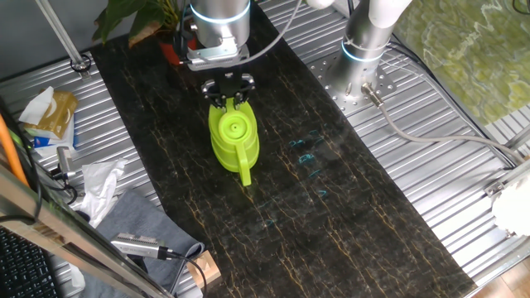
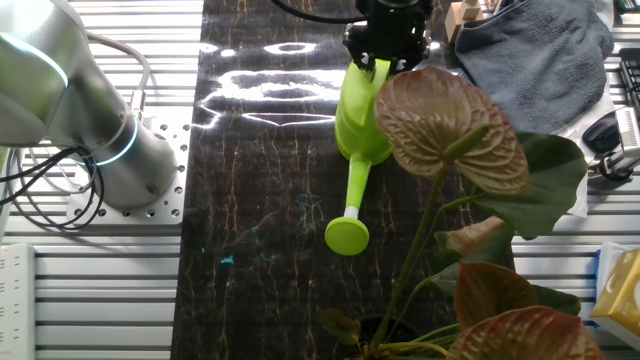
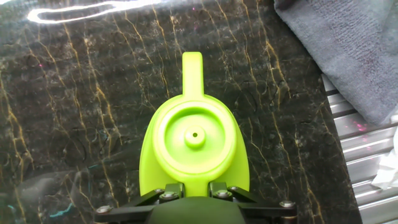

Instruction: Water the plant

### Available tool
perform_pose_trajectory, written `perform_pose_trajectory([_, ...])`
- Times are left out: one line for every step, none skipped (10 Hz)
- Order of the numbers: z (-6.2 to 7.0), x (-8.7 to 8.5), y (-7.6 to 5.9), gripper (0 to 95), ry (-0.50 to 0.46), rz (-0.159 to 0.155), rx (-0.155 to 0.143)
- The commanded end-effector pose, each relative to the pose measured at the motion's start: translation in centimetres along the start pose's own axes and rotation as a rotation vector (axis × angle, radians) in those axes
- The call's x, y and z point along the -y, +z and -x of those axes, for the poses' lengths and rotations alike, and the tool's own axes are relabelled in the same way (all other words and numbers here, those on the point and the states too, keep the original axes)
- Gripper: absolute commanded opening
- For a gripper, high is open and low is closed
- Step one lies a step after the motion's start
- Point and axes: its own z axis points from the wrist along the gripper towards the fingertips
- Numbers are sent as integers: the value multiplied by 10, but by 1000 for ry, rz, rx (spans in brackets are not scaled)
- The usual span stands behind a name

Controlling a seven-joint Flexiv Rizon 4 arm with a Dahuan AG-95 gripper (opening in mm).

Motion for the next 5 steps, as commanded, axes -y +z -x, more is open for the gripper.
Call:
perform_pose_trajectory([-1, -2, -25, 0, -3, 3, 1])
perform_pose_trajectory([-2, -3, -28, 0, -2, 5, 1])
perform_pose_trajectory([-2, -4, -29, 0, -1, 9, 0])
perform_pose_trajectory([-1, -4, -30, 0, -3, 9, 0])
perform_pose_trajectory([-1, -5, -31, 0, -3, 9, 0])
